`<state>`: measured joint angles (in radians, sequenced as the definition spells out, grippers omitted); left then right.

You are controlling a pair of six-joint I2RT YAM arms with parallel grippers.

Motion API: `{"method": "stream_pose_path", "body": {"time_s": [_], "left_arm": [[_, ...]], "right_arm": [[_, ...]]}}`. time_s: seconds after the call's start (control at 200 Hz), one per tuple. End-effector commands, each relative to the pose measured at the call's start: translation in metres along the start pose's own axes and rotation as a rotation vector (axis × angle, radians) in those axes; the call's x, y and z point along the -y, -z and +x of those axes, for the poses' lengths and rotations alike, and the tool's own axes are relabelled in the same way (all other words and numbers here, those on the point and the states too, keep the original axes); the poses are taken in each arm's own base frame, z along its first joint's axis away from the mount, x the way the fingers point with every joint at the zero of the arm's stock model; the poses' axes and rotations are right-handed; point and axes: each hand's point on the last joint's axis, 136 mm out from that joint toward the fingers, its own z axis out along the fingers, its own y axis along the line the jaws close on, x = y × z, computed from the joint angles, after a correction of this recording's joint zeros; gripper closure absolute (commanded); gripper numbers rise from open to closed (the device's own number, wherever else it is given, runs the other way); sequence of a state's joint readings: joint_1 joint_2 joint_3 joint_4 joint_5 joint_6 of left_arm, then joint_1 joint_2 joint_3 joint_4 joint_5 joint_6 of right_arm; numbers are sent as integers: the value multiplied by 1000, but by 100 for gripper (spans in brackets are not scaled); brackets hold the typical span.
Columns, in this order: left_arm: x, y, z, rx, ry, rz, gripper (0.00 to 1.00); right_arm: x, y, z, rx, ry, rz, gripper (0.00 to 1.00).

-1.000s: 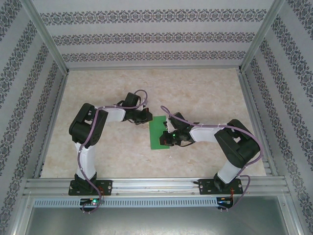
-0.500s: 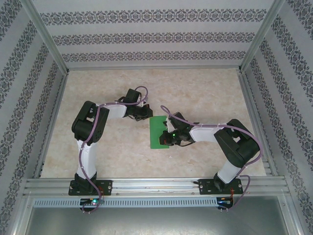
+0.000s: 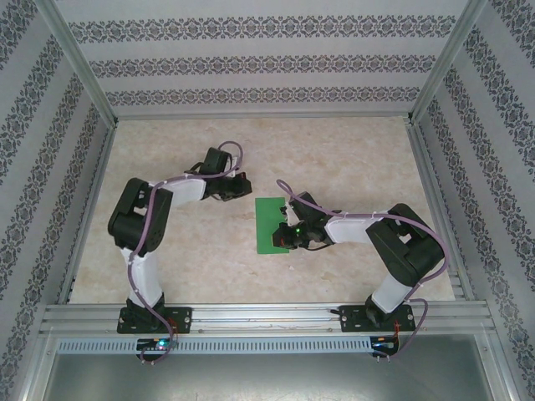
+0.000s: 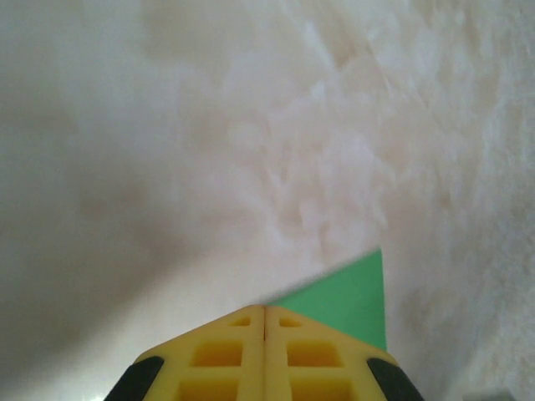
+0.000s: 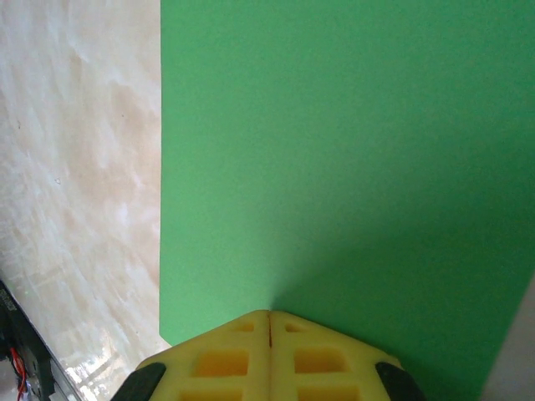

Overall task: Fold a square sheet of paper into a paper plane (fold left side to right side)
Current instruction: First fold the square sheet of paper in half at the center of the table, then fold the triangle a second time at the center of the table.

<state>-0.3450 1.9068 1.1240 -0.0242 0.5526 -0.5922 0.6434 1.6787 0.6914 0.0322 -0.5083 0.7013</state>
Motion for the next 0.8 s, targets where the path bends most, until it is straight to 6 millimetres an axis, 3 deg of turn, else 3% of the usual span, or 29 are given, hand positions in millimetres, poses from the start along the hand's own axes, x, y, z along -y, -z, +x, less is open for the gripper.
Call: {"method": "stream_pose_path", "body": {"time_s": [0.0, 0.165, 0.27, 0.64, 0.799], "left_arm": [[24, 13, 24, -5, -16, 51, 97], [42, 9, 65, -64, -15, 89, 97], [46, 1, 80, -100, -28, 78, 97], [12, -17, 100, -149, -8, -48, 97], [1, -19, 107, -163, -2, -85, 97]], "right_arm": [[66, -8, 50, -133, -122, 231, 100], [65, -9, 48, -127, -119, 225, 100], [66, -9, 47, -125, -120, 228, 100], [59, -8, 44, -119, -109, 209, 100], [48, -7, 38, -111, -98, 173, 97]]}}
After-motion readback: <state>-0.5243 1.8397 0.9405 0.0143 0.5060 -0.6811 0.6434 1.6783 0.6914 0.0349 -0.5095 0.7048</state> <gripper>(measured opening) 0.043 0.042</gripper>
